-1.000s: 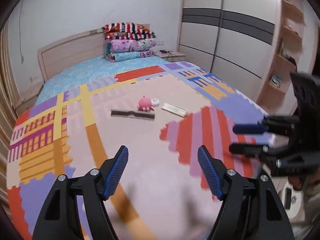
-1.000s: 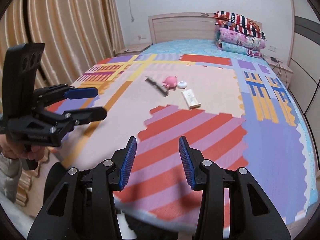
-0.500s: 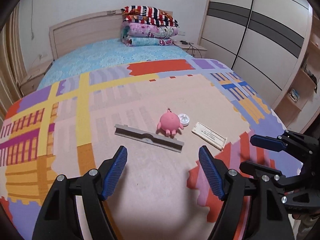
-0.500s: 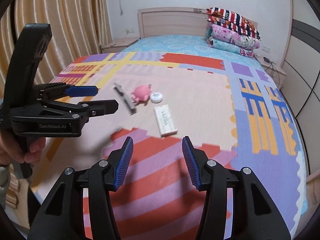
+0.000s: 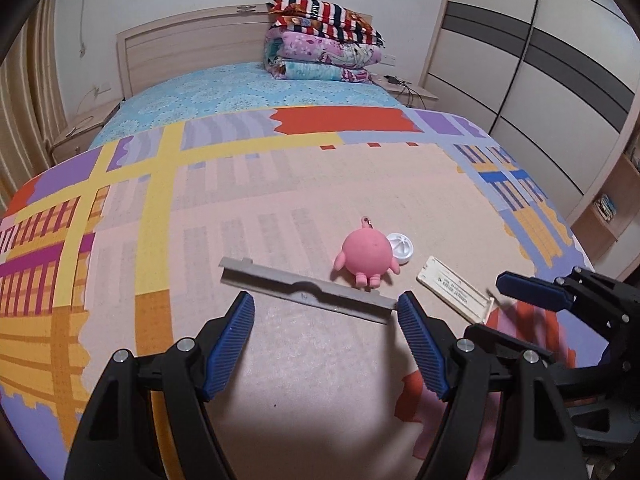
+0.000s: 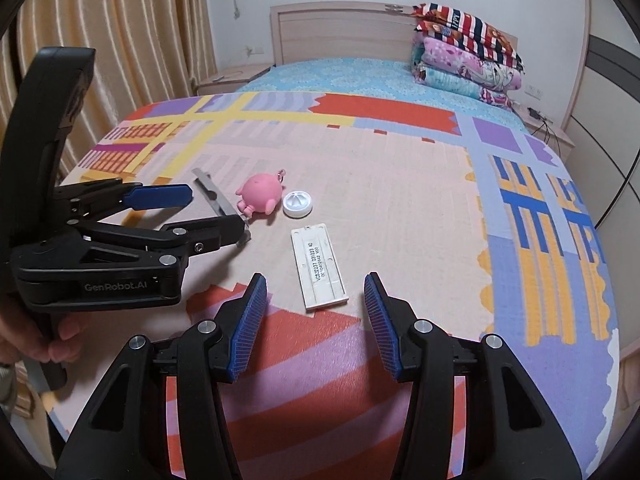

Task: Collect trash
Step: 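Grasp the grey metal strip with the left tool while the right tool grasps the white test card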

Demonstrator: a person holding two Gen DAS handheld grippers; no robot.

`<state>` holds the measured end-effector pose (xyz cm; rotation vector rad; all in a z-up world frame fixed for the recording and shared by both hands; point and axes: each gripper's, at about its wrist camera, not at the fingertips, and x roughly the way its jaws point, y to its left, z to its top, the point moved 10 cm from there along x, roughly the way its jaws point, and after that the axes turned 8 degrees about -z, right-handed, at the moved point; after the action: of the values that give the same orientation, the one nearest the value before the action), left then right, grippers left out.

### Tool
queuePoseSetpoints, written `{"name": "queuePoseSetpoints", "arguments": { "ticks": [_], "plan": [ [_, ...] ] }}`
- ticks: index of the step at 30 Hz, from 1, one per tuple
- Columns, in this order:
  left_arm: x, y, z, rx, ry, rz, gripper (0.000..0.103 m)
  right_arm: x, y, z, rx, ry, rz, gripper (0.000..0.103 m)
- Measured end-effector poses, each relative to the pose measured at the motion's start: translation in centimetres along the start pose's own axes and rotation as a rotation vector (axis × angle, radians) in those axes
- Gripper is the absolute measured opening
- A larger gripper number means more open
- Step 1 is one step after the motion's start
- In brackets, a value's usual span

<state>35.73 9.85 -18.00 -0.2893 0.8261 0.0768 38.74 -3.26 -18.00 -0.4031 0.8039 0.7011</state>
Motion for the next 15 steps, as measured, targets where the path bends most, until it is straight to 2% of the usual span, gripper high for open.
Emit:
{"name": "queuePoseSetpoints", "arguments": {
  "ticks": [10, 11, 13, 15],
  "plan": [
    [0.7, -0.3, 0.6, -0.011, -0.015, 0.054, 0.071, 0.4, -0.1, 0.0, 0.010, 0.009, -0.008, 0.049],
    [0.7, -0.2, 0.5, -0.002, -0.015, 0.068, 0.067, 0.3, -0.2, -0.1, 0.012, 0.009, -0.011, 0.048],
    [0.4, 0.3, 0.3, 0.016, -0.014, 0.107, 0.055, 0.3, -0.5, -0.1, 0.018, 0.009, -0.026, 0.038],
    [0.1, 1.0, 0.3, 0.012, -0.012, 0.130, 0.035, 0.3, -0.8, -0.2, 0.027, 0.009, -0.029, 0.031]
  ]
}}
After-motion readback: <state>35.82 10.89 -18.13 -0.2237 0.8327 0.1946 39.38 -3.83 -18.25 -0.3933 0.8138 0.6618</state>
